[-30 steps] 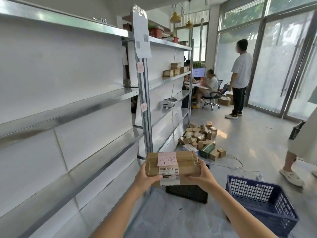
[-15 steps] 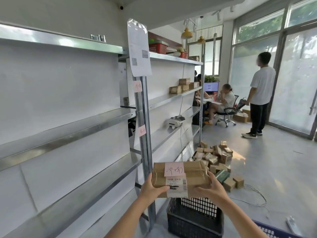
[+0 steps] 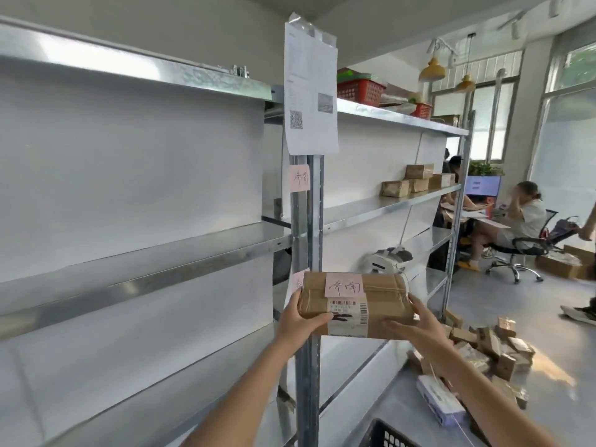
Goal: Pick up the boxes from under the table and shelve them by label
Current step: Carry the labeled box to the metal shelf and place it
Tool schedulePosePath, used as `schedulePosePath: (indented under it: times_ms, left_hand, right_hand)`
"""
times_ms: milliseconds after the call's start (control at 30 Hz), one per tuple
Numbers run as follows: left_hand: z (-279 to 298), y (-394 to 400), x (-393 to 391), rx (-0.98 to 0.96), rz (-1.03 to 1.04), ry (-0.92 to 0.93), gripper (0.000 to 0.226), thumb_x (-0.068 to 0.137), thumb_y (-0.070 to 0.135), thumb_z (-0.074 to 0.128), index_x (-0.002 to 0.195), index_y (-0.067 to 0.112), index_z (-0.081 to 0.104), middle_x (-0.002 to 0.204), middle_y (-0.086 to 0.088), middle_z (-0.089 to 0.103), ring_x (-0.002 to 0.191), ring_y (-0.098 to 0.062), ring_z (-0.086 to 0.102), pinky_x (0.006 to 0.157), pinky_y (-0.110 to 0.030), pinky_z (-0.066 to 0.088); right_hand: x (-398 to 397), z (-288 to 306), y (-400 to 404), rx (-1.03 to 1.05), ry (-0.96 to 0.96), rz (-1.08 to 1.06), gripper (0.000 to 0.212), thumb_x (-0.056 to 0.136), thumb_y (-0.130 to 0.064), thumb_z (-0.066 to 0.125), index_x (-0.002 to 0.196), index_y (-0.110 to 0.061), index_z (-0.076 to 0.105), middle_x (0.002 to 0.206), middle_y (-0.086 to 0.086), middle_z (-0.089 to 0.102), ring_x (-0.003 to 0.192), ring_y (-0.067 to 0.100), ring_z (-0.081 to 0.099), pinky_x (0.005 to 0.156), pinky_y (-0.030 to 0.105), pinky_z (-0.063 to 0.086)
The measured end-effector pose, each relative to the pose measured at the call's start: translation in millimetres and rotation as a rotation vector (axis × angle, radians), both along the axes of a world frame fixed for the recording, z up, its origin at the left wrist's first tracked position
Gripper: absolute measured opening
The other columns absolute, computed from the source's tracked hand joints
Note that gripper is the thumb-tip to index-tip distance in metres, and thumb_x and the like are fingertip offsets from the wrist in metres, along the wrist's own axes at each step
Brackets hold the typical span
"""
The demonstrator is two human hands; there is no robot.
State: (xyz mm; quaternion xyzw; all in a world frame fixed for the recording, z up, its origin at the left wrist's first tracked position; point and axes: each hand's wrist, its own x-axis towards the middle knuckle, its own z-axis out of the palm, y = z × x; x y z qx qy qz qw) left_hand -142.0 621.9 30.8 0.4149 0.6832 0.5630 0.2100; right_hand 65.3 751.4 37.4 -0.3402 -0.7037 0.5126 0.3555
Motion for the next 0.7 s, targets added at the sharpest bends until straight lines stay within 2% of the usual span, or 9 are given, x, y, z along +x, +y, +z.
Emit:
schedulePosePath:
  times_ms: [33,67,133,167,233,267,367,567,700]
  left_hand:
    - [13,5,-9,0.021,0.034,0.014,0.079,0.071,0.039,0.078,0.137,0.032,0.035,0.117,0.013,0.056,0.099,-0.004,0.054,0.071,-0.011,0.05]
    - [26,7,-18,0.041,0.075,0.032,0.082,0.071,0.04,0.077,0.14,0.03,0.033,0.119,0.011,0.056,0.099,-0.006,0.053,0.077,-0.015,0.052]
    - [51,5,-36,0.077,0.174,0.086,0.084,0.073,0.037,0.077,0.143,0.026,0.033,0.131,0.002,0.054,0.104,-0.012,0.052,0.091,-0.031,0.053]
    - [64,1,-45,0.085,0.218,0.117,0.082,0.074,0.036,0.076,0.143,0.026,0.033,0.135,-0.001,0.052,0.105,-0.014,0.052,0.092,-0.035,0.052]
    - [87,-6,-64,0.093,0.288,0.157,0.08,0.076,0.035,0.075,0.144,0.026,0.033,0.138,-0.002,0.049,0.11,-0.018,0.053,0.092,-0.036,0.051]
    - [97,-10,-73,0.098,0.327,0.169,0.078,0.077,0.035,0.074,0.143,0.025,0.034,0.138,-0.003,0.049,0.114,-0.02,0.053,0.095,-0.038,0.051]
    - [119,-16,-98,0.11,0.461,0.198,0.075,0.078,0.033,0.074,0.142,0.022,0.037,0.137,-0.005,0.053,0.117,-0.025,0.056,0.099,-0.045,0.05]
    - [143,-8,-141,0.102,0.69,0.238,0.07,0.079,0.03,0.072,0.14,0.017,0.04,0.131,-0.008,0.059,0.116,-0.023,0.058,0.1,-0.045,0.048]
    - [150,8,-163,0.091,0.836,0.246,0.065,0.081,0.025,0.071,0.139,0.012,0.043,0.128,-0.01,0.06,0.116,-0.025,0.058,0.098,-0.042,0.048]
  right_hand:
    - [-13,12,11,0.011,0.031,0.015,0.078,0.072,-0.007,0.079,0.139,-0.017,0.039,0.115,0.002,0.061,0.094,0.018,0.063,0.069,0.02,0.053]
    - [-25,23,21,0.025,0.063,0.029,0.076,0.072,-0.007,0.078,0.137,-0.017,0.04,0.111,-0.001,0.061,0.093,0.017,0.063,0.068,0.019,0.053]
    - [-53,46,38,0.066,0.109,0.066,0.074,0.072,-0.01,0.079,0.135,-0.018,0.041,0.113,-0.001,0.059,0.094,0.018,0.062,0.069,0.02,0.053]
    - [-68,58,44,0.091,0.121,0.085,0.072,0.072,-0.013,0.08,0.133,-0.019,0.042,0.116,0.0,0.059,0.094,0.017,0.062,0.069,0.019,0.053]
    - [-99,78,54,0.139,0.141,0.137,0.069,0.072,-0.018,0.08,0.132,-0.022,0.044,0.115,-0.003,0.057,0.087,0.008,0.06,0.061,0.01,0.048]
    - [-116,87,59,0.155,0.158,0.175,0.069,0.072,-0.02,0.08,0.132,-0.022,0.044,0.115,-0.004,0.056,0.086,0.007,0.06,0.058,0.01,0.046]
    - [-167,110,67,0.182,0.196,0.288,0.072,0.073,-0.022,0.079,0.136,-0.019,0.044,0.116,-0.003,0.056,0.098,0.017,0.058,0.065,0.017,0.047]
    - [-259,135,89,0.215,0.165,0.443,0.068,0.077,-0.028,0.076,0.137,-0.018,0.045,0.116,0.001,0.058,0.102,0.019,0.055,0.083,0.031,0.051]
    - [-309,142,106,0.251,0.118,0.516,0.066,0.079,-0.018,0.073,0.138,-0.015,0.042,0.126,0.007,0.058,0.114,0.025,0.055,0.097,0.04,0.047]
